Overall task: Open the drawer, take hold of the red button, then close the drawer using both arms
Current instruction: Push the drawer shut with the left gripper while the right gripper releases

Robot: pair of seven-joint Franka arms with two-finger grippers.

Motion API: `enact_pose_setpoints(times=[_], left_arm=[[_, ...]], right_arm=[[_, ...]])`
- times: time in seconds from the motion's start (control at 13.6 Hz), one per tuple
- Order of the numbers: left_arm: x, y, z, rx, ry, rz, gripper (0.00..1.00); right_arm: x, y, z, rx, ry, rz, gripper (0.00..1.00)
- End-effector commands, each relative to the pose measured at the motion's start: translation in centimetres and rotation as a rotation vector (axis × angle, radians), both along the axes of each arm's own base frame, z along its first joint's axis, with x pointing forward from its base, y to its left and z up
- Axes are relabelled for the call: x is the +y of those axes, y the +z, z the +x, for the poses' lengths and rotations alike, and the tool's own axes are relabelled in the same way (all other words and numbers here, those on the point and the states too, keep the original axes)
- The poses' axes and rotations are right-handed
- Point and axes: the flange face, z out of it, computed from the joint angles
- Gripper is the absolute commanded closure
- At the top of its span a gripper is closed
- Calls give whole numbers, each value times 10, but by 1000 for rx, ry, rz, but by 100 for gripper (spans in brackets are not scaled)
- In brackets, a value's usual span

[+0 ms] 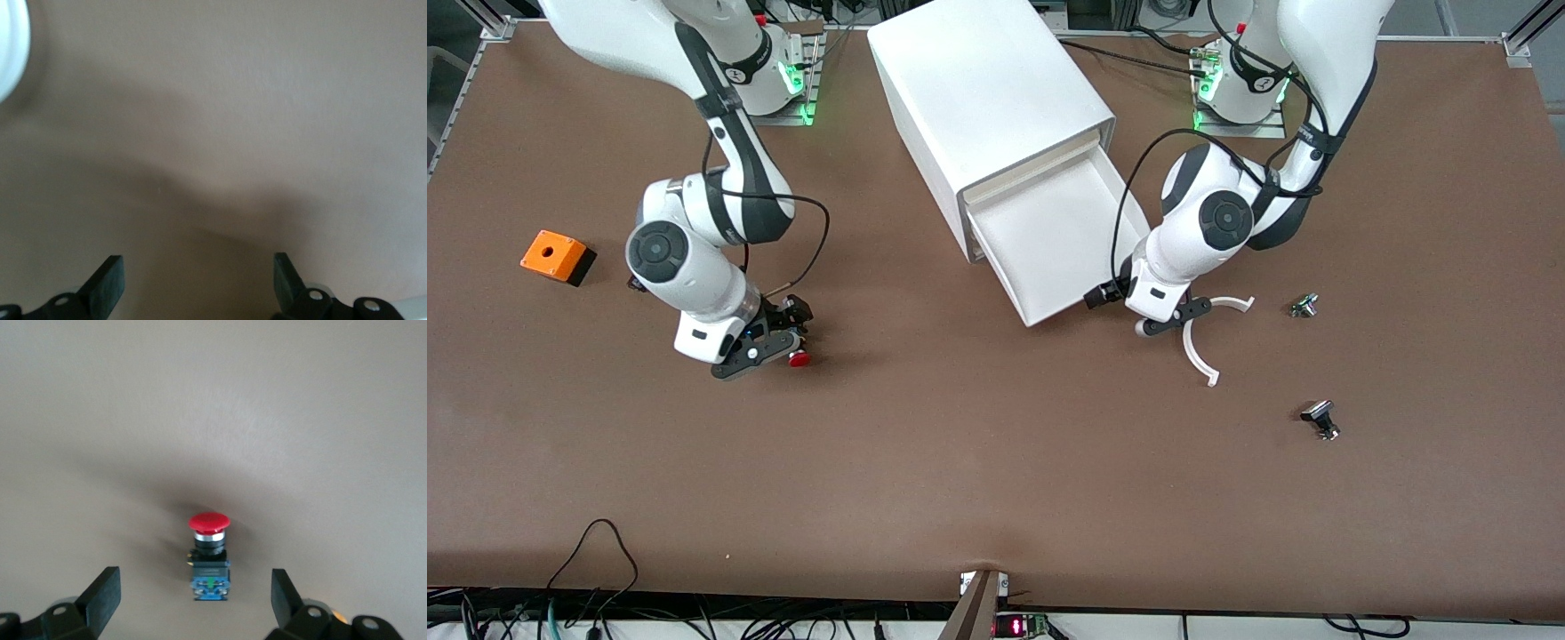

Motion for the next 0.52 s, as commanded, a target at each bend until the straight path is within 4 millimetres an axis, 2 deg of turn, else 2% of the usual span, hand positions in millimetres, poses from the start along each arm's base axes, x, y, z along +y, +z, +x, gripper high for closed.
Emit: enact_pose_setpoints(times=[0.0, 0.15, 0.3, 0.37, 0.44], left_arm=[[-21, 5, -37, 61, -50, 2, 2], [-40, 9, -61, 98, -89, -5, 2], [-48, 13, -76, 134, -82, -25, 2], [-58, 16, -85, 158, -87, -43, 1], [-61, 16, -91, 180, -99, -41, 1]], right_arm=[[5, 46, -4, 41, -116, 30, 0], [13, 99, 4, 91, -177, 28, 0], [13, 179, 16, 84, -171, 36, 0], [2, 206, 20, 87, -190, 37, 0], [-22, 218, 28, 68, -215, 48, 0]])
